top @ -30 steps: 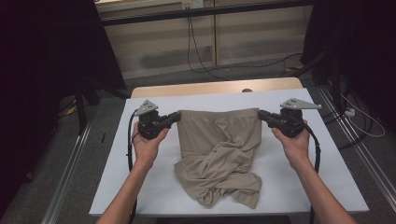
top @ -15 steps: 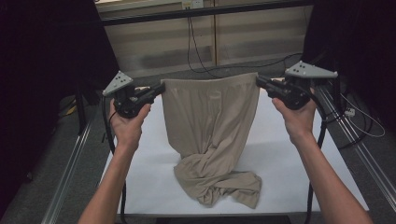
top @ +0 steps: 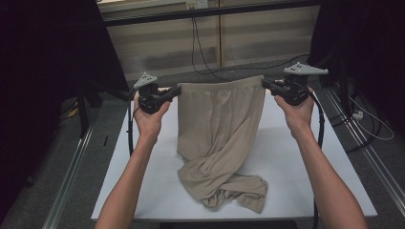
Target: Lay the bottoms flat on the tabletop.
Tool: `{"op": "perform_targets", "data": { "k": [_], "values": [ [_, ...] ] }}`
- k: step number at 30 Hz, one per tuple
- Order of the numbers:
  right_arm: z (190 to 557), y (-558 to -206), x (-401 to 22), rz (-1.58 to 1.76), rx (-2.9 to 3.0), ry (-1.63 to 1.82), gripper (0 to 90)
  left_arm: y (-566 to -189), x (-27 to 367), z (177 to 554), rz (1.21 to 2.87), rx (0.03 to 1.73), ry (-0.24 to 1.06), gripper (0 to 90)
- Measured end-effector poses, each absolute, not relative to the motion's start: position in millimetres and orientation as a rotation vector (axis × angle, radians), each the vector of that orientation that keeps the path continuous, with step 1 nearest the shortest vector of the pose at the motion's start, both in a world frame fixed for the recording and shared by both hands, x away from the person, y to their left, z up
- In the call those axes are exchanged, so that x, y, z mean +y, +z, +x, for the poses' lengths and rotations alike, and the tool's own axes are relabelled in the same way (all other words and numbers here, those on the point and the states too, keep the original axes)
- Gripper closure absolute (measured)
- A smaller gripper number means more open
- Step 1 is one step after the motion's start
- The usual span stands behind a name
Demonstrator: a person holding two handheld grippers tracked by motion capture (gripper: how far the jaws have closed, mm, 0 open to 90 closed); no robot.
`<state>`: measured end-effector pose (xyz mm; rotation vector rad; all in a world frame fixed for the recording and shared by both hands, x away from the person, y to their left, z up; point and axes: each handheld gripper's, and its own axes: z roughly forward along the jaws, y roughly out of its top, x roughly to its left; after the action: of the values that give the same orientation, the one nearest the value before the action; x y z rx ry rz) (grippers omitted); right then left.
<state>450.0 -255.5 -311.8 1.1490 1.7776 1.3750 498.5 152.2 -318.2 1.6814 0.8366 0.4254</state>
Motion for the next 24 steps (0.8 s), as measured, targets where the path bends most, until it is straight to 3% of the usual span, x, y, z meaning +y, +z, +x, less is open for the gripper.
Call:
{"op": "perform_targets", "data": {
  "k": [7, 24],
  "values": [
    [474.9, -308.3, -267.6, 1.177, 1.767, 1.343, 86.6, -312.6, 139.6, 519.5, 1.673, 0.834, 0.425, 86.5],
    [516.8, -369.4, -256.9, 1.275, 1.854, 1.251, 86.6, -376.2, 136.4, 565.9, 1.766, 0.992, 0.35, 86.3]
  ]
}}
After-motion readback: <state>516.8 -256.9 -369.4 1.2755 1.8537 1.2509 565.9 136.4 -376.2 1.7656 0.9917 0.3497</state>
